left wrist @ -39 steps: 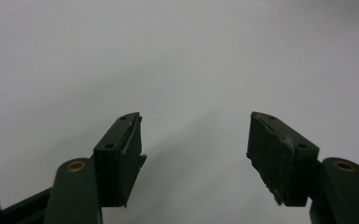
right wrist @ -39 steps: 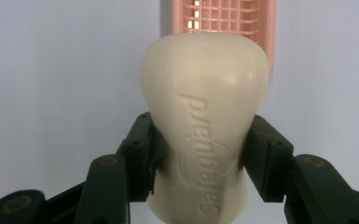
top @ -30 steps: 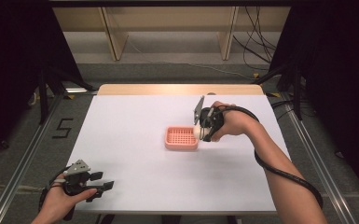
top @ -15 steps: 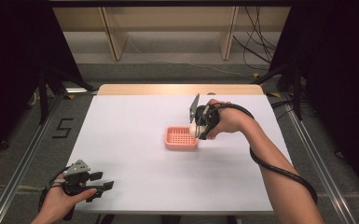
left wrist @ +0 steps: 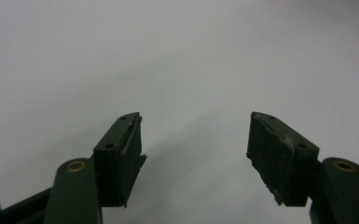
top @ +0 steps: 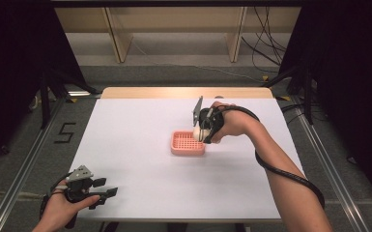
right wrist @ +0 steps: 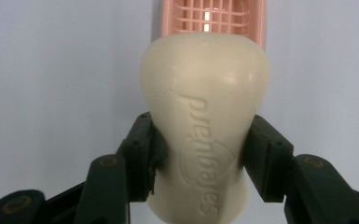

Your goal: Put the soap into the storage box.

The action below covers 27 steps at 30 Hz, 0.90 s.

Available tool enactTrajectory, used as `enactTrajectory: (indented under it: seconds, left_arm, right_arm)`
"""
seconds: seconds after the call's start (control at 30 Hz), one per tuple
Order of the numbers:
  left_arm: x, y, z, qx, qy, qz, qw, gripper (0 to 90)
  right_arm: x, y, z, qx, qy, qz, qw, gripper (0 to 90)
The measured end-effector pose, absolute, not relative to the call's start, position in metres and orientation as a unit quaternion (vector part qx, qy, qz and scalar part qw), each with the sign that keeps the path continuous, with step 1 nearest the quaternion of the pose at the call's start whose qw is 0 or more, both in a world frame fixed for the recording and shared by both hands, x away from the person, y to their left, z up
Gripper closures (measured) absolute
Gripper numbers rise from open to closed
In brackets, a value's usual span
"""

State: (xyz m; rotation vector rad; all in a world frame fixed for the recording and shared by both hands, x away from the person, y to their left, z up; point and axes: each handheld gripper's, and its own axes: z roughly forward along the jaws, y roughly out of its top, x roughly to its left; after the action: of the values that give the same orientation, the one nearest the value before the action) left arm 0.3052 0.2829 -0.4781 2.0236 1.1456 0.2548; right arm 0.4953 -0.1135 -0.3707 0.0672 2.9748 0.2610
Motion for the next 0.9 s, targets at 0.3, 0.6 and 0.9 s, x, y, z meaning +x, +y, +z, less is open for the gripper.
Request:
enactTrajectory:
  seconds: [0.3,0.6,0.9]
  left_arm:
    - [0.305,0.283,-0.478,0.797,0.449,0.101,0.391,34.8]
    - [0.304,0.283,-0.478,0.795,0.449,0.100,0.397,34.8]
    - [0.304,0.282,-0.478,0.789,0.452,0.097,0.404,34.8]
  right_arm:
    - [0.498,-0.109,-0.371,0.013,0.993,0.091,0.080,50.6]
    - [0.501,-0.103,-0.372,0.017,0.993,0.088,0.075,50.6]
    - [0.506,-0.096,-0.373,0.015,0.993,0.094,0.071,50.5]
